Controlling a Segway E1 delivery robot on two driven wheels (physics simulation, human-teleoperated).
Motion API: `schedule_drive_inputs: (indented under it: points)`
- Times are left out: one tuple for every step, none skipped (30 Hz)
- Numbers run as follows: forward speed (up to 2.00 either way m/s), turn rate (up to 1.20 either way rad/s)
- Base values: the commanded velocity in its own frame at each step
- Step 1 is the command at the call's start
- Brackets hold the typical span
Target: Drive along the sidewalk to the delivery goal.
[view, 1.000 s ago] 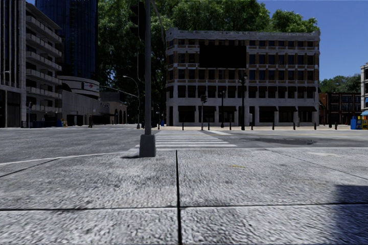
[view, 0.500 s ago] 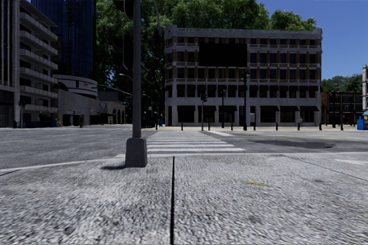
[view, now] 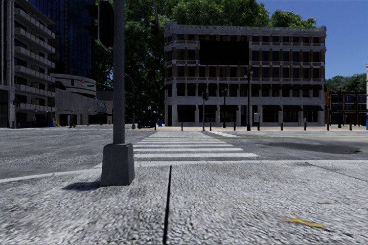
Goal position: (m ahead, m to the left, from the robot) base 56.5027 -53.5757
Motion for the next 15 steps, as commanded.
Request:
schedule_drive_inputs:
  points:
    - [2.0,0.0]
    - [2.0,0.0]
    - [2.0,0.0]
    - [2.0,0.0]
    - [2.0,0.0]
    - [2.0,0.0]
    - [2.0,0.0]
    - [2.0,0.0]
    - [2.0,0.0]
    - [2.0,0.0]
    - [2.0,0.0]
    - [2.0,0.0]
    - [2.0,0.0]
    - [2.0,0.0]
    - [2.0,0.0]
